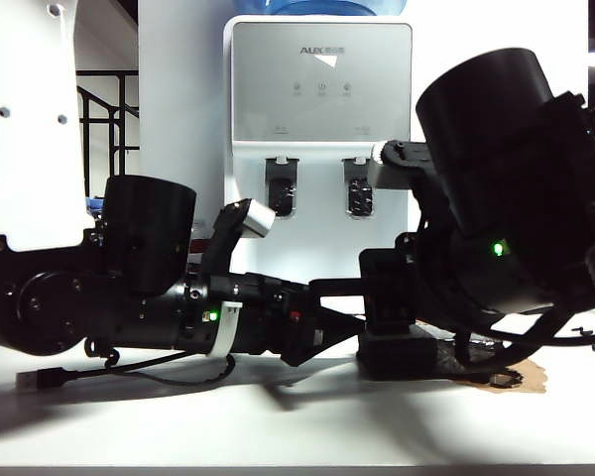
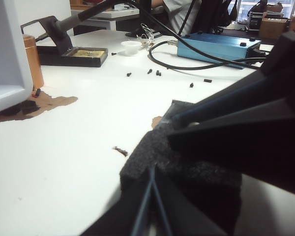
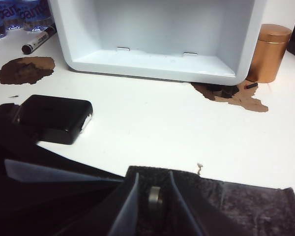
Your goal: Take the USB flash drive out of the black sponge and insert it into the slot on top of the black USB adpator box.
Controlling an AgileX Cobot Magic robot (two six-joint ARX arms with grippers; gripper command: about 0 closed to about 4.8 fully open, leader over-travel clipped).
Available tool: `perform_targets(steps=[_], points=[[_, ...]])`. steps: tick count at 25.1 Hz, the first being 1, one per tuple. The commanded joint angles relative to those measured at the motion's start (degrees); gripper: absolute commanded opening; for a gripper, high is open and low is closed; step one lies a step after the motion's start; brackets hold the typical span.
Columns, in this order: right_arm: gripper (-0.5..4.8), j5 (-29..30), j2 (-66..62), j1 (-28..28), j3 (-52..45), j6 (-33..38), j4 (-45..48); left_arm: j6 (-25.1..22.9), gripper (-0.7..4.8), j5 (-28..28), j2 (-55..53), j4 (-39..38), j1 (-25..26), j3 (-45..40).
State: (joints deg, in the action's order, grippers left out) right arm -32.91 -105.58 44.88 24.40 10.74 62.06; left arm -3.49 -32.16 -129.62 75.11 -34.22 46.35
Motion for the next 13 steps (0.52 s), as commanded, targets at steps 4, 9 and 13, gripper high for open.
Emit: perform_targets(steps=[4, 9, 13], points=[[1.2, 1.14, 0.22, -0.02, 0.13, 1.51, 0.2, -0.37, -0.04, -0.22, 0.09, -0.52, 0.04, 0.04], [1.11, 1.14, 0.22, -0.02, 0.13, 1.68, 0.15, -0.37, -0.04, -0.22, 0.09, -0.55, 0.04, 0.04], [0.0, 0.42, 0.22, 0.0, 0.13, 1.68, 0.17, -0.37, -0.04, -0.2, 0.09, -0.55, 0.04, 0.04]])
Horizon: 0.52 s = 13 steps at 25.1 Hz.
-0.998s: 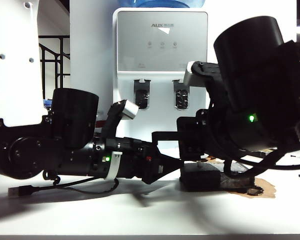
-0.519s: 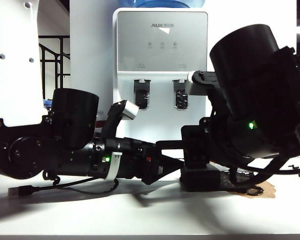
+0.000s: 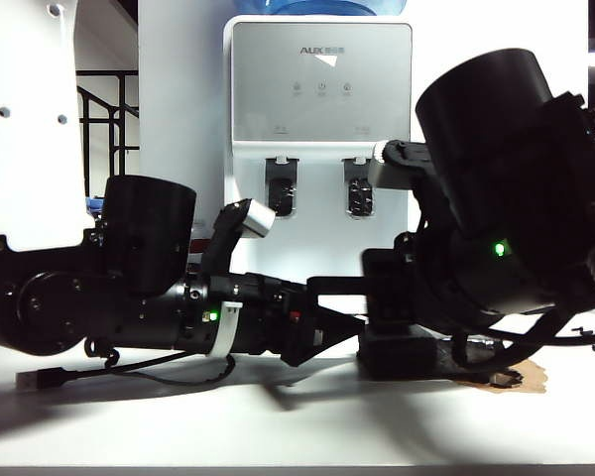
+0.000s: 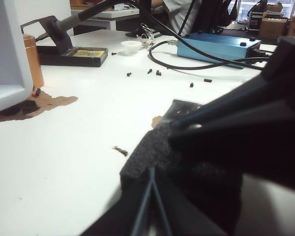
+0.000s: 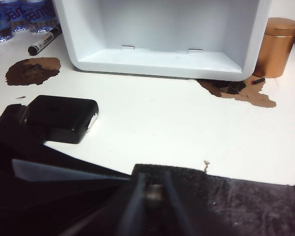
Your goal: Take the USB flash drive out of the black sponge and insert it into the slot on top of the black USB adpator box.
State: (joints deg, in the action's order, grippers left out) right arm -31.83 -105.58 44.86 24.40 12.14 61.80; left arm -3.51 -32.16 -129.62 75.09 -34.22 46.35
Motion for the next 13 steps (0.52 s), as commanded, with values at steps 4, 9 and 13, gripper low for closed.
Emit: perform_targets(steps=[4, 9, 13], points=[[-0.01, -1.6, 0.22, 0.02, 0.13, 0.31, 0.42, -0.35, -0.04, -0.2, 0.09, -0.5, 0.04, 0.04], [-0.02, -1.57, 0.37, 0.09, 0.13, 0.22, 0.72, -0.35, -0.04, -0.2, 0.09, -0.5, 0.04, 0.07], [-0.02, -1.62, 0.52, 0.11, 0.11, -4.0, 9.38, -0.35, -0.04, -0.17, 0.09, -0.5, -0.02, 0.04]])
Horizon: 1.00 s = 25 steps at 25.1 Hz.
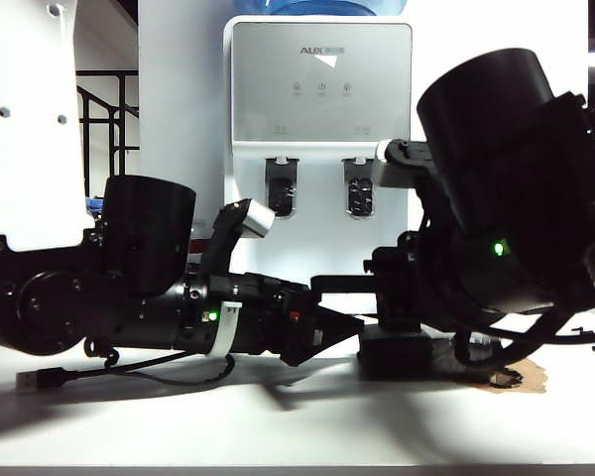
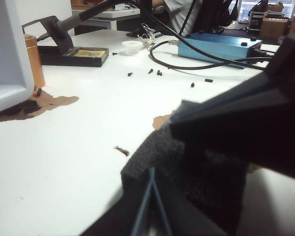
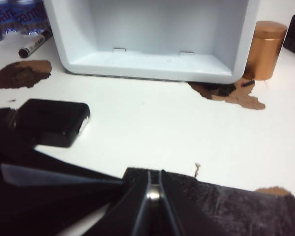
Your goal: Take the USB flash drive out of the black sponge and insert it into the slot on top of the black USB adpator box.
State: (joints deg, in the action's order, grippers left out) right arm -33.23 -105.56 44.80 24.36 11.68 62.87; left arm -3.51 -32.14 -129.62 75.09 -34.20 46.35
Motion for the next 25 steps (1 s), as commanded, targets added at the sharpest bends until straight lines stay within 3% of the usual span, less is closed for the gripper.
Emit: perform_targets(steps=[1, 4, 9, 13, 17, 18, 19, 22, 24, 25], points=[[-0.02, -0.2, 0.52, 0.17, 0.15, -5.09, 10.45, -0.35, -0.04, -0.2, 0.09, -0.5, -0.04, 0.04], [-0.02, 0.17, 0.52, 0.17, 0.15, -8.66, 15.37, -0.35, -0.04, -0.17, 0.09, -0.5, -0.04, 0.04], [-0.01, 0.68, 0.85, 0.17, 0.15, -8.68, 15.72, -0.35, -0.04, -0.15, 0.09, -0.48, -0.04, 0.04], [-0.01, 4.24, 2.1, 0.17, -0.07, -8.79, 16.46, -0.35, -0.04, 0.24, 0.09, -0.22, 0.07, 0.04], [-0.01, 12.57, 4.87, -0.2, -0.07, -9.99, 16.55, -0.33, -0.04, 4.79, 0.11, 2.69, 1.33, 0.04], [-0.01, 17.42, 6.08, -0.87, -0.07, -9.99, 16.52, -0.28, -0.04, 6.23, 0.11, 4.48, 1.97, 0.04], [-0.01, 26.18, 7.54, -2.47, -0.07, -9.68, 16.52, -0.04, -0.04, 7.37, 0.28, 6.56, 3.21, 0.04], [-0.01, 43.95, 8.52, -7.74, -0.07, -5.81, 16.11, -0.04, -0.04, 11.76, 1.16, 6.56, 5.95, -0.17], [-0.02, 66.49, 8.52, -14.62, 0.59, -2.58, 16.11, -0.04, -0.04, 18.36, 1.22, 6.56, 8.68, -0.26], [-0.02, 70.75, 8.52, -16.02, 0.87, -1.86, 16.02, -0.02, -0.04, 19.04, 1.22, 6.56, 9.44, -0.26]])
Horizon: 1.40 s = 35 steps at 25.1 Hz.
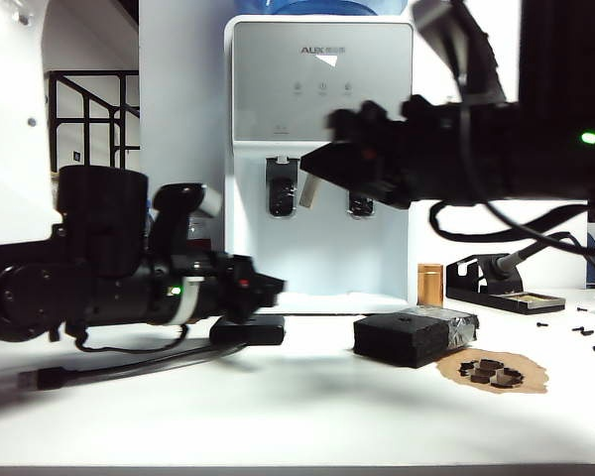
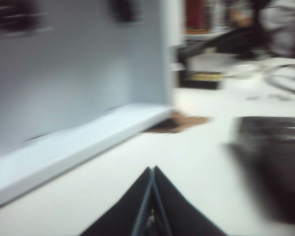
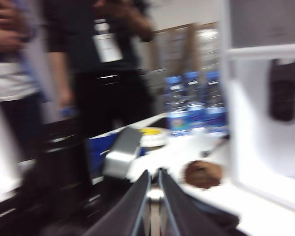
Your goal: Take the USB flash drive out of the black sponge and insert it into the slot on top of the black USB adpator box.
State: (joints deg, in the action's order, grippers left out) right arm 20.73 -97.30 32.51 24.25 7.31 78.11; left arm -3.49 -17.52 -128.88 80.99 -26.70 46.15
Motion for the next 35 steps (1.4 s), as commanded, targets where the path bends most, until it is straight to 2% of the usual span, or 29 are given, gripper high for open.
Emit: perform_targets(steps=[1, 2, 5, 6, 8, 12, 14, 17, 21, 23, 26, 29, 35], points=[[-0.02, 20.13, 0.26, -5.07, 1.27, 3.1, 0.81, -0.07, -0.04, 4.61, 0.48, 0.68, 2.69, -0.07], [-0.02, 25.66, 0.26, -6.99, 2.29, 4.42, 0.76, -0.07, -0.04, 4.72, 0.5, 0.68, 4.35, -0.09], [-0.02, 33.14, 0.26, -7.67, 7.72, 4.37, -2.6, -0.07, -0.04, 8.2, 1.31, 0.68, 7.58, -0.39], [-0.02, 35.67, 0.24, -7.3, 11.08, 2.12, -7.82, -0.09, -0.04, 10.54, 2.25, 0.68, 9.14, -0.87], [-0.02, 38.25, 0.22, -7.13, 15.63, -2.32, -16.44, -0.07, -0.04, 11.34, 4.98, 0.66, 11.56, -3.28], [-0.02, 37.99, -0.31, -7.13, 21.35, -8.9, -25.49, -0.22, -0.04, 12.74, 13.25, 0.66, 14.03, -12.66], [-0.02, 38.6, -1.25, -7.13, 24.61, -13.92, -31.34, -0.22, -0.04, 15.3, 17.81, 0.66, 14.05, -17.84], [-0.02, 39.19, -3.06, -7.13, 28.11, -16.85, -35.12, -0.22, -0.04, 15.17, 21.77, 0.66, 13.99, -21.9], [-0.01, 40.79, -8.15, -6.99, 33.27, -17.66, -35.85, -0.11, -0.04, 16.85, 22.12, -1.88, 13.94, -22.21], [-0.02, 40.85, -10.97, -6.82, 35.65, -17.66, -36.13, 0.31, -0.04, 14.27, 22.12, -6.38, 13.88, -22.21], [-0.02, 40.89, -13.46, -6.4, 37.57, -18.78, -37.55, 0.61, -0.04, 13.22, 22.12, -8.72, 13.88, -22.21], [-0.01, 41.16, -16.28, -6.08, 40.04, -20.31, -40.35, 1.22, -0.04, 12.48, 22.1, -8.96, 13.88, -22.21], [-0.02, 39.78, -21.16, -6.03, 46.86, -26.27, -50.47, 1.38, -0.04, 6.23, 22.1, -8.94, 13.88, -22.21]])
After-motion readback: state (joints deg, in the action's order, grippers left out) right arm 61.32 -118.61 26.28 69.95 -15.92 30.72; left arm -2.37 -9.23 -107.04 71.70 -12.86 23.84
